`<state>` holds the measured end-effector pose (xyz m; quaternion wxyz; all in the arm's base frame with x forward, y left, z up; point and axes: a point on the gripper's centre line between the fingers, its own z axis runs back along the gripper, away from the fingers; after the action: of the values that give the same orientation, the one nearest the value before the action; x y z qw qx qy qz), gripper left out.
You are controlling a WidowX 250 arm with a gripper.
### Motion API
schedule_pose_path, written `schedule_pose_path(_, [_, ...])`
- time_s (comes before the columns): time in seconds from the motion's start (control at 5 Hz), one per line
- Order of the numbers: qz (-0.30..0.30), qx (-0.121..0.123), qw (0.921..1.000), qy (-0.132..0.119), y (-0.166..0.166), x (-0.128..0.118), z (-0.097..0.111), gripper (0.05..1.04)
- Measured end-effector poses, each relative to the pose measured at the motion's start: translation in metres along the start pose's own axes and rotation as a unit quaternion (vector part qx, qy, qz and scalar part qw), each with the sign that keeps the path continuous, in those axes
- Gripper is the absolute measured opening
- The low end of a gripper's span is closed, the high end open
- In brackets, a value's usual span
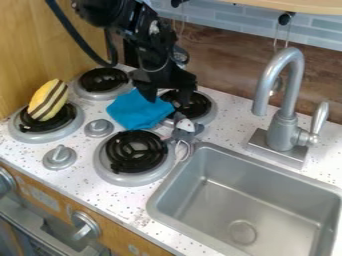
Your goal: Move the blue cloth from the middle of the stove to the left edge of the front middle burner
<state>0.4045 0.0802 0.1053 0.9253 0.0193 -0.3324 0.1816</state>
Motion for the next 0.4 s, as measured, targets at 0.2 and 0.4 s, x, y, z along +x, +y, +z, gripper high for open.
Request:
schedule_pose_path(0.2, [0.05, 0.035, 0.9981, -0.013, 0.021, 0.017, 0.004, 1.005])
schedule_pose_path(0.4, [0.082, 0.067, 0.9942, -0.016, 0.04, 0.026, -0.004, 1.005])
